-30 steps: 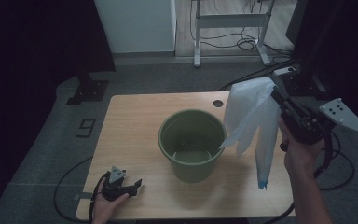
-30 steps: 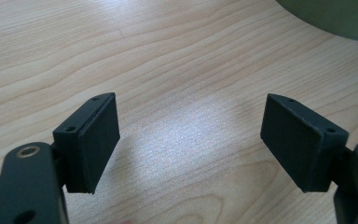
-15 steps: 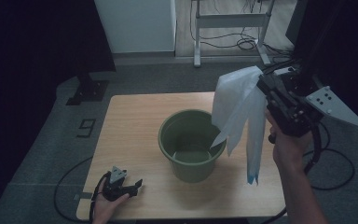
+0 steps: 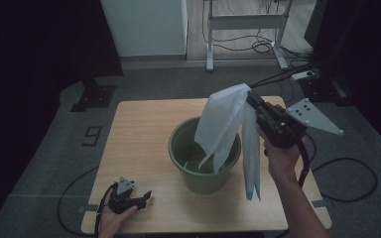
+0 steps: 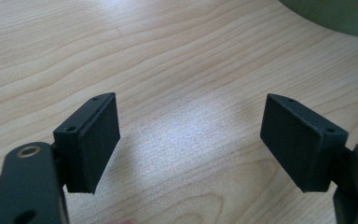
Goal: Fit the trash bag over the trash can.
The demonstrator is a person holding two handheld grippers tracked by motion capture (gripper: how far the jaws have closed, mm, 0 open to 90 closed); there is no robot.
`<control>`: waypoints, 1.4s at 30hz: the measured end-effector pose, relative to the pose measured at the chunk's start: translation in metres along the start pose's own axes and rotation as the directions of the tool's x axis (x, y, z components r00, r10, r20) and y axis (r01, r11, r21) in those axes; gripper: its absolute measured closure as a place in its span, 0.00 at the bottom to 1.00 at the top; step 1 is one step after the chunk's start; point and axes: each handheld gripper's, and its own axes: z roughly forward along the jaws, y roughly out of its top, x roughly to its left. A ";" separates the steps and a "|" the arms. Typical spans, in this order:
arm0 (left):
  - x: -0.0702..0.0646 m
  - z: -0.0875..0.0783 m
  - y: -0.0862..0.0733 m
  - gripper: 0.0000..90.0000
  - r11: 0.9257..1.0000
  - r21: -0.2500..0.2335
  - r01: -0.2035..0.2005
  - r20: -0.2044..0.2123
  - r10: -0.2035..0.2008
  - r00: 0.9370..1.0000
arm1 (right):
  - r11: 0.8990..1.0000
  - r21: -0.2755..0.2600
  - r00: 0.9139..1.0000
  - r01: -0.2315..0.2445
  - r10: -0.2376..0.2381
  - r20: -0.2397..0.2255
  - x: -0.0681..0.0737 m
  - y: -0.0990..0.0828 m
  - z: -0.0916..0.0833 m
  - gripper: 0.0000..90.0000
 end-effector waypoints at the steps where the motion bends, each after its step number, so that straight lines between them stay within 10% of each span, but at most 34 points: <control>1: 0.000 0.000 0.000 0.22 1.000 0.002 -0.001 0.000 0.001 1.000 | 1.000 0.007 1.000 0.000 0.000 -0.001 0.001 -0.004 0.002 0.99; 42: -0.002 0.003 -0.002 0.22 1.000 0.020 -0.015 -0.003 0.015 1.000 | 0.976 0.218 0.990 0.008 0.024 -0.141 0.049 -0.135 -0.016 0.99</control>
